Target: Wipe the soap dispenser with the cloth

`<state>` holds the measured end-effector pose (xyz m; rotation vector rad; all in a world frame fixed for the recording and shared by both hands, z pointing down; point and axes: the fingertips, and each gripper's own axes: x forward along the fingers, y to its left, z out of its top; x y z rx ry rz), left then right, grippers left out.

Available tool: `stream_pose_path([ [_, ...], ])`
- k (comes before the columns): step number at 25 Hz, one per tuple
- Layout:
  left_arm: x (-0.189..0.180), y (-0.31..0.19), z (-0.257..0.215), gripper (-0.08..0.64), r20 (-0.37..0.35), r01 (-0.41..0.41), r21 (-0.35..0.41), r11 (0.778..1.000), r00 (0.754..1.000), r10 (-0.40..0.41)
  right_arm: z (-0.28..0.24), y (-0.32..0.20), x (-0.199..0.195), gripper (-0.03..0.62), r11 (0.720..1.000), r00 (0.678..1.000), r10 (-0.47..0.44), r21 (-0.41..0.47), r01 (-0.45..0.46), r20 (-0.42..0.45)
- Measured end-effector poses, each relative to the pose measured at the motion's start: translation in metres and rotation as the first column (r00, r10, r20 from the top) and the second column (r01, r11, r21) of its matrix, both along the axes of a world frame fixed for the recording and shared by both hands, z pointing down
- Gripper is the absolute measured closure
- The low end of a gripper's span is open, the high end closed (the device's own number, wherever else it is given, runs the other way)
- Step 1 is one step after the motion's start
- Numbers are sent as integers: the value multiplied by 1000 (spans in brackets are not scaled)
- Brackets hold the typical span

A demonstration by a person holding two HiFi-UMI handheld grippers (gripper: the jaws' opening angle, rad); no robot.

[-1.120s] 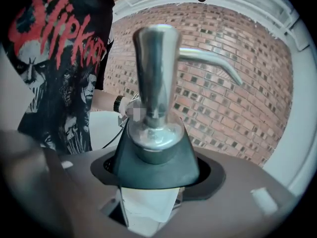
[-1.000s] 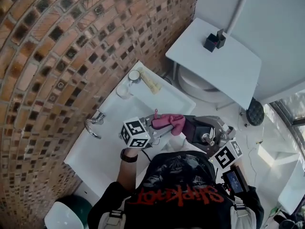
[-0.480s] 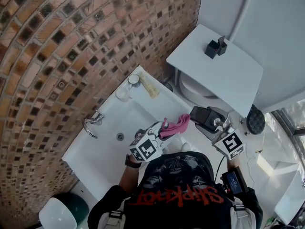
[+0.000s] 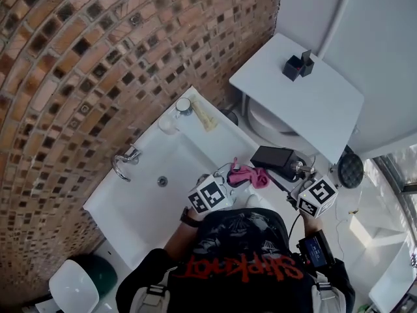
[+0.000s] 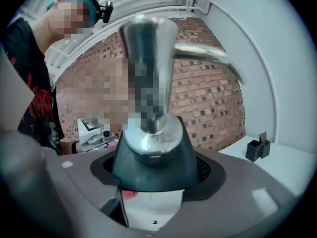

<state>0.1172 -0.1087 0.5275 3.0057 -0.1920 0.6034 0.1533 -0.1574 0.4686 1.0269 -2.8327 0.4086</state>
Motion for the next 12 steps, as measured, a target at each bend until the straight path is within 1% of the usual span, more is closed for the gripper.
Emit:
stream_pose_path([
  [2,-3,-5,2,509,-16,34,-35,999,999,-34,-7,5,4,281,999,1000,-11,43,11,-10],
  [3,-5,-7,5,509,-8,52,-41,998,999,-52,-11,8,7,281,998,1000,-15,59,15,-6],
  [6,-18,-21,19,508,55,141,-53,989,989,-138,-23,21,10,282,994,998,-52,101,48,38],
  [8,-30,-30,27,508,84,196,-59,979,978,-191,-35,37,4,282,982,987,-137,140,125,79],
  [9,-34,-33,28,509,89,205,-51,977,976,-200,-43,49,-2,281,970,974,-200,159,182,104],
  [10,-37,-33,28,509,89,198,-33,980,977,-195,-51,62,-11,282,954,955,-267,171,244,127],
  [11,-37,-31,24,509,83,176,-6,984,981,-175,-57,75,-20,281,935,934,-331,174,308,130],
  [12,-36,-28,19,509,71,144,28,989,987,-145,-56,86,-30,281,912,917,-389,174,370,87],
])
